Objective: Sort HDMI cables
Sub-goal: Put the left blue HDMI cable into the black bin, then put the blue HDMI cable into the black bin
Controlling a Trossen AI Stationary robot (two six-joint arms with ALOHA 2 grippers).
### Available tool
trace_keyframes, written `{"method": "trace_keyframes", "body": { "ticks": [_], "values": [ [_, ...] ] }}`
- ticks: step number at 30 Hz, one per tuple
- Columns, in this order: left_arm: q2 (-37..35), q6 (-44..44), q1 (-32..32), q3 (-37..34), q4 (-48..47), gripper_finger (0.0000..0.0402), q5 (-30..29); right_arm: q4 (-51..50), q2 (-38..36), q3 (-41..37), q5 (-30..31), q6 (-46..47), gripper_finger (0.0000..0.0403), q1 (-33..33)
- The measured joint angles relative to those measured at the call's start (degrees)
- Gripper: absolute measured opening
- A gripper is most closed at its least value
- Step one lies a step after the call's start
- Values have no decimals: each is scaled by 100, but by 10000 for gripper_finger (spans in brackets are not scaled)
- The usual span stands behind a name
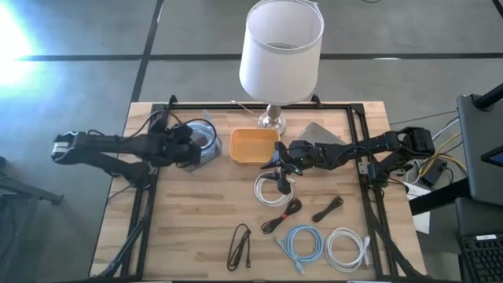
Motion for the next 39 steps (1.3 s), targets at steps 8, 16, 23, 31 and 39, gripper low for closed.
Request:
{"method": "trace_keyframes", "body": {
  "ticks": [8, 16, 23, 31, 39],
  "values": [
    [88, -515, 368, -648, 45, 52, 233, 0, 0, 0, 2, 2, 155, 0],
    [90, -404, 367, -925, 263, 53, 877, 0, 0, -2, 2, -2, 148, 0],
    [90, 89, 370, -1286, 692, 53, 804, 1, 0, -2, 4, 1, 155, 0],
    [90, 76, 370, -1356, 693, 62, 812, 2, 0, -2, 4, 5, 151, -1],
    [90, 146, 370, -1333, 691, 148, 815, 2, 0, -2, 7, 46, 152, 0]
  ]
}}
